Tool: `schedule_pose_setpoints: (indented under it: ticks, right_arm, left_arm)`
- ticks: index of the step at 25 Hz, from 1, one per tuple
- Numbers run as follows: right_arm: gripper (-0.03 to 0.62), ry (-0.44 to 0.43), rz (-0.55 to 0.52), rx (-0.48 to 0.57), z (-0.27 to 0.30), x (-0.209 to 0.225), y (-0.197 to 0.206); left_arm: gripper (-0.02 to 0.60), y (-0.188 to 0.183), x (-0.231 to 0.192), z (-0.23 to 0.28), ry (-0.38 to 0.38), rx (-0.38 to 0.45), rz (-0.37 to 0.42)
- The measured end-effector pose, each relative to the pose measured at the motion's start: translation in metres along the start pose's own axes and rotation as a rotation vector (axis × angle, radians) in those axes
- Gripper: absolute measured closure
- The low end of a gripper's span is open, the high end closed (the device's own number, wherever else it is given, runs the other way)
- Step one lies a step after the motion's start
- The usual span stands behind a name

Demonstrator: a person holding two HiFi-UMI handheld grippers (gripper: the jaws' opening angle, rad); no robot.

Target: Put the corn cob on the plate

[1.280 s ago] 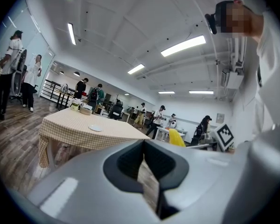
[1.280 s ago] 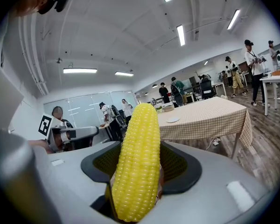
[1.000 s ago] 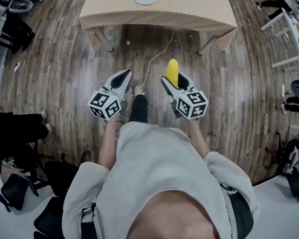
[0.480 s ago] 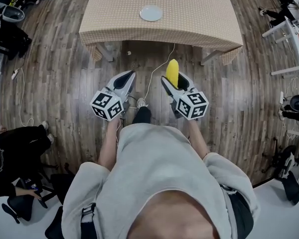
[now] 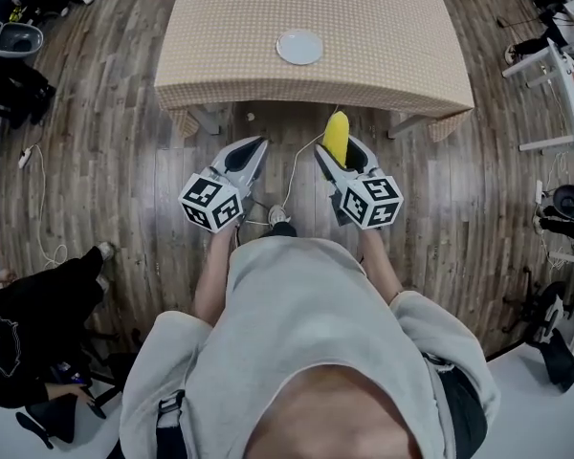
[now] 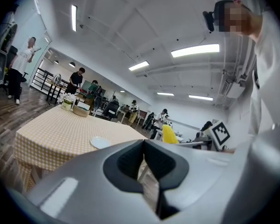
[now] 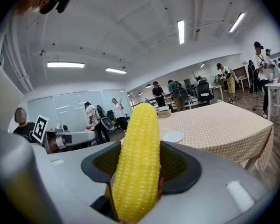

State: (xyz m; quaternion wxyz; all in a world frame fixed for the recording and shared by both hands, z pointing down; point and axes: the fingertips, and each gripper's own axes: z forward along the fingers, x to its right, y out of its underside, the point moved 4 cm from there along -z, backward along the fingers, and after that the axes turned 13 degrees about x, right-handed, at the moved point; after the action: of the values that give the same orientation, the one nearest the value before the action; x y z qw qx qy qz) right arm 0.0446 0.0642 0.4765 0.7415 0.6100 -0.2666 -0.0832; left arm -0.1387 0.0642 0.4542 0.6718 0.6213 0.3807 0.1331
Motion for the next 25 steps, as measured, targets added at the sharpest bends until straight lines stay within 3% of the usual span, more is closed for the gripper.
schedule_pose_setpoints:
  ticks: [15, 25]
  right_arm:
    - [0.332, 0.079, -0.011, -0.011, 0.019, -0.002, 0.009]
    - [0.332, 0.049, -0.014, -0.011, 0.054, 0.023, 0.003]
  left_arm:
    - [0.574, 0.004, -0.03, 0.01, 0.058, -0.023, -0.035]
    - [0.574, 0.006, -0.049, 0.041, 0.039, -0.012, -0.029]
